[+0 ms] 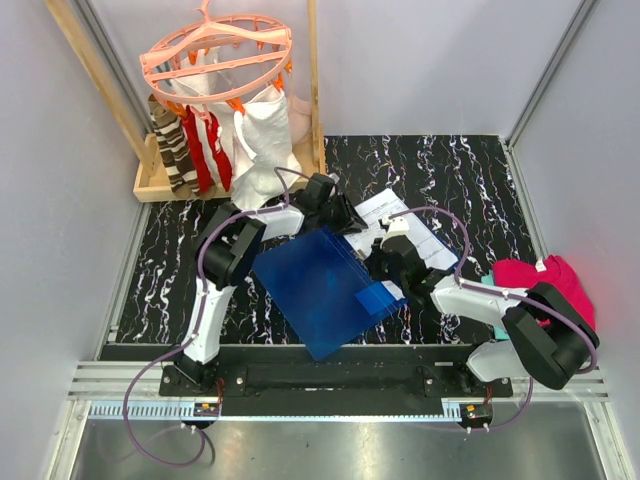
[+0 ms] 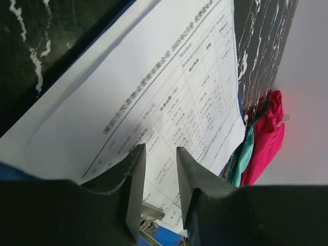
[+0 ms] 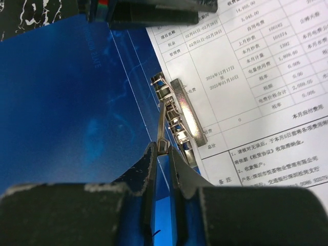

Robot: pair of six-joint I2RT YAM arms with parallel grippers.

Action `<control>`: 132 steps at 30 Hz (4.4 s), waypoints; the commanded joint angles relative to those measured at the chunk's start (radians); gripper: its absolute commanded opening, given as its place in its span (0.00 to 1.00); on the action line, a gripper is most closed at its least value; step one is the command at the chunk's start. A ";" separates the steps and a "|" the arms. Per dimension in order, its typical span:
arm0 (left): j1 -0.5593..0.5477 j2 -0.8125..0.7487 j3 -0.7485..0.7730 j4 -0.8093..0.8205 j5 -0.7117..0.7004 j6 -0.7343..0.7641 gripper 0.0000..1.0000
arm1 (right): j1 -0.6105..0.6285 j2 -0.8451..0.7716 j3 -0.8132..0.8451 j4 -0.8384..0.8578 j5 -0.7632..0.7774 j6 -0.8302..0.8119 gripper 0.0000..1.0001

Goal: Put the files into the folder

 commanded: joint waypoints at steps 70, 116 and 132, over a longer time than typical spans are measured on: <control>-0.040 -1.433 -0.874 -0.575 -0.272 -0.237 0.99 | -0.263 0.054 0.145 -0.163 -0.541 0.402 0.00; 0.030 -1.116 -0.612 -0.716 -0.694 0.395 0.00 | -0.273 0.184 0.197 -0.148 -0.644 0.299 0.00; 0.231 -0.811 -0.231 -0.831 -0.516 0.788 0.00 | -0.273 0.350 0.283 -0.133 -0.787 0.217 0.00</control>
